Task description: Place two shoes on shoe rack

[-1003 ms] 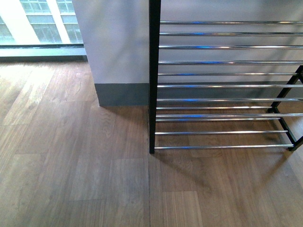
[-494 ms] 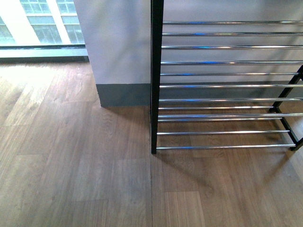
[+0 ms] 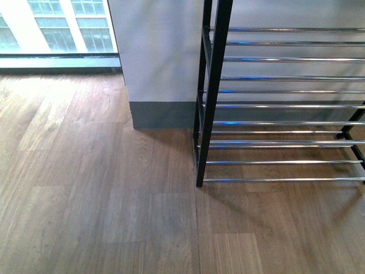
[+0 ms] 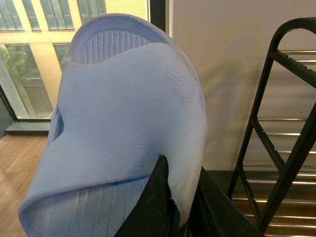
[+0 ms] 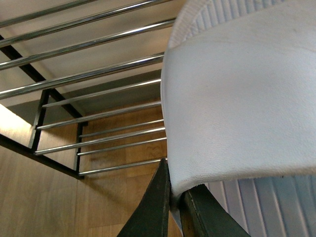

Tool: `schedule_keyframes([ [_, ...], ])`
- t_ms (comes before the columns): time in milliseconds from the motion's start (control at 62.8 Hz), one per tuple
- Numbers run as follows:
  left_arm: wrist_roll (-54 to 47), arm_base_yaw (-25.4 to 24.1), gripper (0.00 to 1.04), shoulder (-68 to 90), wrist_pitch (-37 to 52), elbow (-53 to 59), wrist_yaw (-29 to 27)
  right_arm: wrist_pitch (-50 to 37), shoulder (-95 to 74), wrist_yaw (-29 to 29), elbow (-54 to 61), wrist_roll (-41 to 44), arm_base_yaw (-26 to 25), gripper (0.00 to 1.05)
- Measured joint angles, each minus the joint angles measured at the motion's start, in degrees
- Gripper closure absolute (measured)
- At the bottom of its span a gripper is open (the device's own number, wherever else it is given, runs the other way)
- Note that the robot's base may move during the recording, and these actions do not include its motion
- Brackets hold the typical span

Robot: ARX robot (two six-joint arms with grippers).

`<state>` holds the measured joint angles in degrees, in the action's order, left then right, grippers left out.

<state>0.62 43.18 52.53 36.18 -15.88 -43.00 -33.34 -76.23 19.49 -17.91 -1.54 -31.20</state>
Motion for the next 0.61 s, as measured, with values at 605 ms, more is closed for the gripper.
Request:
schedule_keyframes([
  [605,0.0,0.0,1.00,0.0,0.0,0.0,-0.1,0.0,0.0,0.2,0.0,-0.2,0.0,1.03],
])
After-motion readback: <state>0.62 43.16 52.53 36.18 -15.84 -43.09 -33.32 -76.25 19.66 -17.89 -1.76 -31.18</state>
